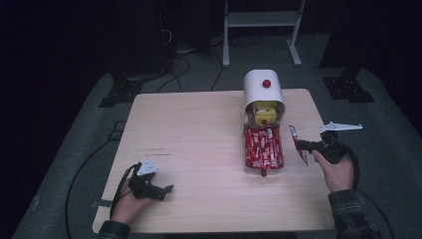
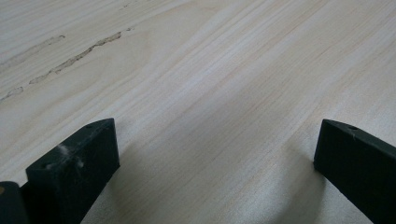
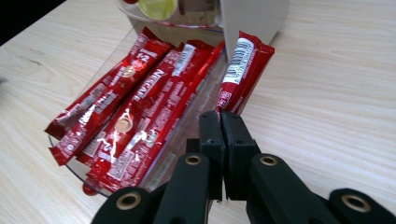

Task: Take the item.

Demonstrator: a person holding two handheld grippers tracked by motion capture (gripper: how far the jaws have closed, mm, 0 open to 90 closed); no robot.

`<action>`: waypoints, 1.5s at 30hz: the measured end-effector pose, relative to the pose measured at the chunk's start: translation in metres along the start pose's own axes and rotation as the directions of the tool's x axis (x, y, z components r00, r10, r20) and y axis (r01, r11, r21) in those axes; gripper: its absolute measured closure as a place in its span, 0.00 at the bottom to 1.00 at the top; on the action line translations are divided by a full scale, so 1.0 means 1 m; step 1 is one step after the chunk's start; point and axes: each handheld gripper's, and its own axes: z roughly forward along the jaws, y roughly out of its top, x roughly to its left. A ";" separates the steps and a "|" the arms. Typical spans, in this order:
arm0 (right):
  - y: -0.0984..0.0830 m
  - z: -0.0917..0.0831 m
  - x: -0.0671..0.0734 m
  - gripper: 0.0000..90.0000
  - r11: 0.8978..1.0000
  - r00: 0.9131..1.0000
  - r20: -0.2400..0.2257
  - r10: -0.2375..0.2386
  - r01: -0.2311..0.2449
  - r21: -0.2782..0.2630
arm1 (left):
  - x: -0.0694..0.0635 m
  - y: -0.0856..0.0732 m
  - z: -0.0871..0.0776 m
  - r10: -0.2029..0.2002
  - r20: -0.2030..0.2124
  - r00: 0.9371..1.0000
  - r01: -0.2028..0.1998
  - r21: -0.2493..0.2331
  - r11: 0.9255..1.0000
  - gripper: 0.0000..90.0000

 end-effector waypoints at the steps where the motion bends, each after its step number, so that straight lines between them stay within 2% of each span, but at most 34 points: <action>1: 0.000 0.000 -0.001 0.97 1.000 1.000 0.003 -0.002 0.002 0.001 | 0.000 0.000 0.000 0.000 0.000 1.000 0.000 0.000 1.000 0.00; 4: -0.002 0.002 -0.005 0.97 1.000 1.000 0.018 -0.005 0.005 0.010 | 0.000 0.000 0.000 0.000 0.000 1.000 0.000 0.000 1.000 0.00; 15: -0.011 0.012 -0.025 0.97 0.998 0.999 0.033 0.034 -0.036 0.042 | 0.000 0.000 0.000 -0.001 0.000 1.000 0.001 0.000 1.000 0.00; 24: -0.017 0.021 -0.036 0.97 0.996 0.998 0.055 0.044 -0.048 0.076 | 0.000 0.000 0.000 0.000 0.000 1.000 0.000 0.000 1.000 0.00; 38: -0.025 0.038 -0.041 0.97 0.988 0.997 0.068 0.046 -0.055 0.144 | 0.000 0.000 0.000 0.000 0.000 1.000 0.000 0.000 1.000 0.00; 45: -0.027 0.044 -0.043 0.97 0.985 0.996 0.076 0.049 -0.060 0.159 | 0.000 0.000 0.000 0.000 0.000 1.000 0.000 0.000 1.000 0.00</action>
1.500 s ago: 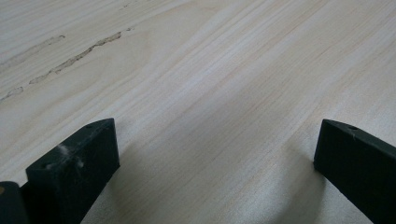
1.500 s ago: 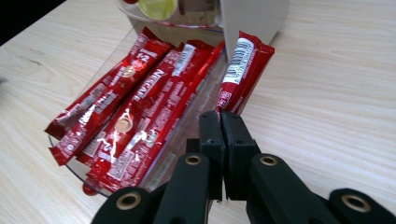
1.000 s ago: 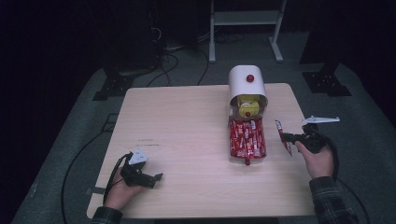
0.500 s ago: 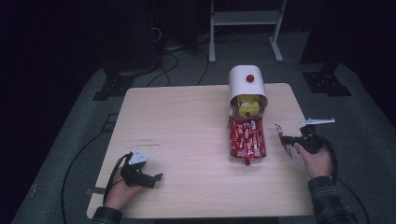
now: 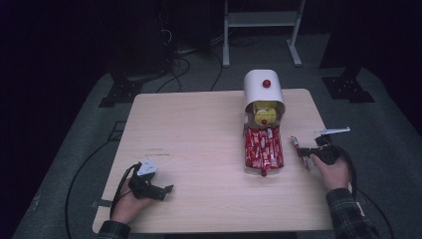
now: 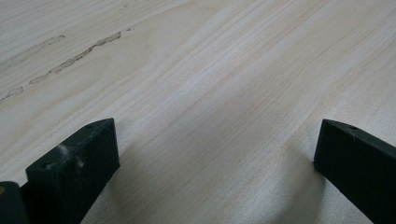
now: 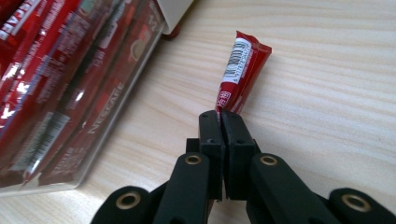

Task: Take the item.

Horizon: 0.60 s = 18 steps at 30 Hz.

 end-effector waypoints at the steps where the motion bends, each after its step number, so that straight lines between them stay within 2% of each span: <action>1: 0.000 0.001 0.000 0.97 1.000 1.000 0.002 0.004 -0.004 0.003 | 0.000 0.000 0.000 0.000 0.000 1.000 0.000 -0.001 1.000 0.00; 12: -0.002 0.007 -0.002 0.96 0.999 1.000 0.013 0.005 -0.006 0.034 | 0.000 0.000 0.000 0.000 0.000 1.000 0.000 0.000 1.000 0.00; 18: -0.003 0.007 -0.003 0.94 1.000 1.000 0.019 0.004 -0.004 0.027 | 0.000 0.000 0.000 0.000 0.000 1.000 0.000 0.000 1.000 0.00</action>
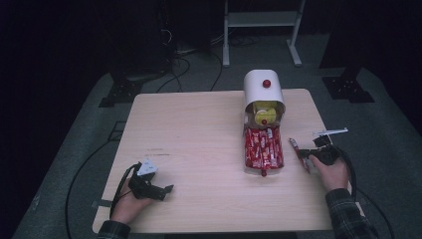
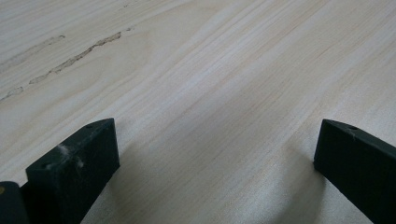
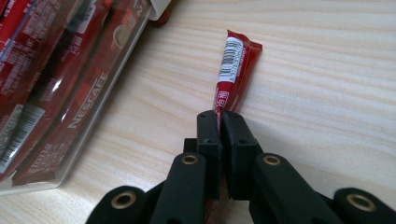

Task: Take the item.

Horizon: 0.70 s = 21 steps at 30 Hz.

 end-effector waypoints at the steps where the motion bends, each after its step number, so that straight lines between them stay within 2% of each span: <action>1: 0.000 0.000 0.000 0.92 1.000 1.000 -0.002 0.002 -0.002 -0.002 | 0.000 0.000 0.000 0.000 0.000 1.000 0.000 0.000 1.000 0.00; 17: 0.000 -0.017 0.005 0.75 0.997 1.000 -0.005 -0.015 0.014 -0.080 | 0.000 0.000 0.000 0.000 0.000 1.000 0.000 0.000 1.000 0.00; 21: -0.002 -0.023 0.007 0.66 0.995 1.000 0.019 -0.015 0.016 -0.096 | 0.000 0.000 0.000 0.000 0.000 1.000 0.000 0.000 1.000 0.00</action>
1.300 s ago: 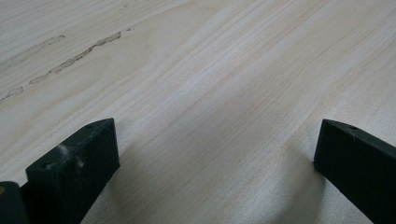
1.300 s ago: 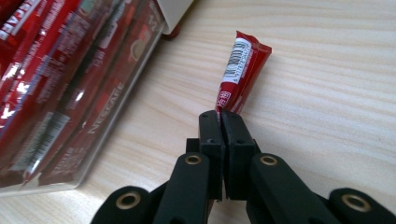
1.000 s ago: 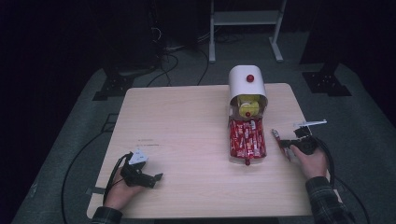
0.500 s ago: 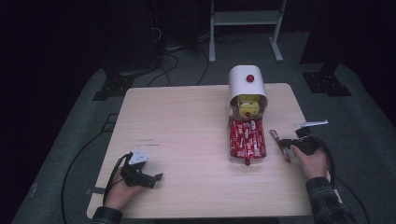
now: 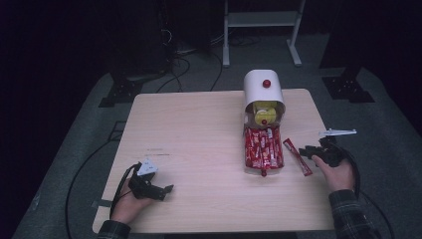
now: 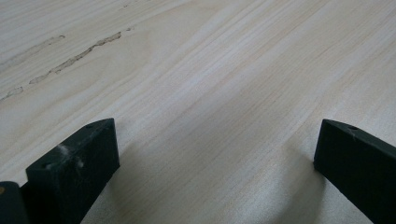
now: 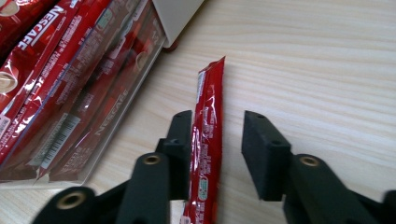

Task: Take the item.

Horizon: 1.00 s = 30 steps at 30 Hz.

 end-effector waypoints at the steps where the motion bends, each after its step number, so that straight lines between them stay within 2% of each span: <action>1: 0.000 -0.001 0.000 0.64 1.000 1.000 0.003 0.001 -0.001 -0.005 | 0.000 0.000 0.000 -0.001 0.000 1.000 0.001 -0.001 1.000 0.00; 10: -0.010 -0.015 0.004 0.45 0.998 0.999 0.044 -0.004 0.007 -0.063 | 0.000 0.000 0.000 0.004 -0.001 1.000 -0.004 0.000 1.000 0.00; 16: -0.019 -0.024 0.005 0.33 0.994 0.997 0.074 -0.026 0.033 -0.103 | 0.000 0.000 0.000 -0.002 -0.001 1.000 0.002 -0.004 1.000 0.00; 21: -0.028 -0.030 0.003 0.29 0.992 0.994 0.094 -0.047 0.057 -0.114 | 0.000 0.000 0.000 -0.001 -0.001 1.000 0.001 -0.003 1.000 0.00; 30: -0.044 -0.039 -0.001 0.23 0.992 0.992 0.120 -0.040 0.054 -0.113 | 0.000 0.000 0.000 -0.002 -0.001 1.000 0.002 -0.004 1.000 0.00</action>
